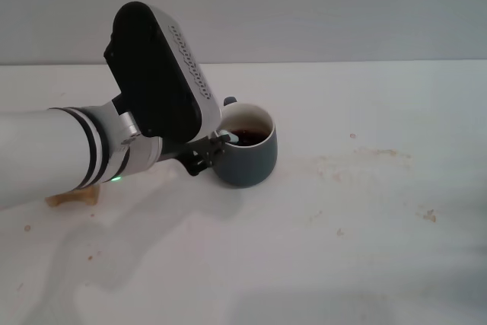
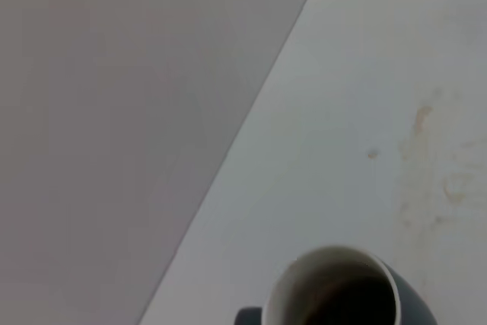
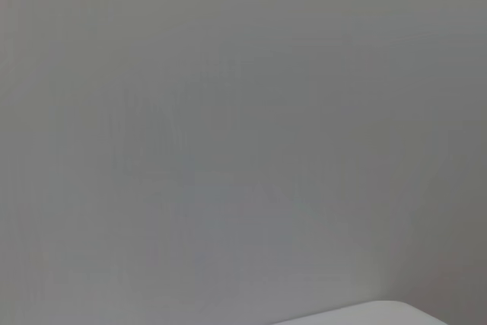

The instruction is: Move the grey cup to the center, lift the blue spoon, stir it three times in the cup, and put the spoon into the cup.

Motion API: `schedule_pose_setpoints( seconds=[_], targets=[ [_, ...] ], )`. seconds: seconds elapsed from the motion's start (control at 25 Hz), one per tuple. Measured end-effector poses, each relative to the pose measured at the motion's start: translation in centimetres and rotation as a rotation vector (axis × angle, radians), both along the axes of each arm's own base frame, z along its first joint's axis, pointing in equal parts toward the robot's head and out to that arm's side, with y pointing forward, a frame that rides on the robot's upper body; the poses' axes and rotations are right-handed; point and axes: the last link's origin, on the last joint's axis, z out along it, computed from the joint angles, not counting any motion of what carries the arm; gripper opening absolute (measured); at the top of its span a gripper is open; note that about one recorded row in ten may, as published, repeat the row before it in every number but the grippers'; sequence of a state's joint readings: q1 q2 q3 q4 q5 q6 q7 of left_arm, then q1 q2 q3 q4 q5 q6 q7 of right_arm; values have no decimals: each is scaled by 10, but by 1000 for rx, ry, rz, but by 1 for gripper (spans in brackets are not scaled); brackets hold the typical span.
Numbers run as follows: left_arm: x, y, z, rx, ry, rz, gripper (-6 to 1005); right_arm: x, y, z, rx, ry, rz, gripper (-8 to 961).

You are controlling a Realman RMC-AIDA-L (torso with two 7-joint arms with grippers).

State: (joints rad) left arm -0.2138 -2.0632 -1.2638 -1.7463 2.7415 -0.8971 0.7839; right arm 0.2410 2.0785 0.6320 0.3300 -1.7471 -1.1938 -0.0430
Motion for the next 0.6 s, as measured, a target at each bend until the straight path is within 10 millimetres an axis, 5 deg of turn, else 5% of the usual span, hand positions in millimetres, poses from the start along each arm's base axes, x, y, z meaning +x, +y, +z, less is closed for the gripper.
schedule_pose_setpoints(
  seconds=[0.2,0.32,0.6],
  targets=[
    [12,4,8,96,-99,-58,370,1,-2,0,0,0,-5,-1],
    [21,7,32,291,-337,-97,416,2,-3,0,3,-1,-6,-1],
    [7,-25,69,799,-758,-342,463,0,-4,3,21,-7,9,-1]
  ],
)
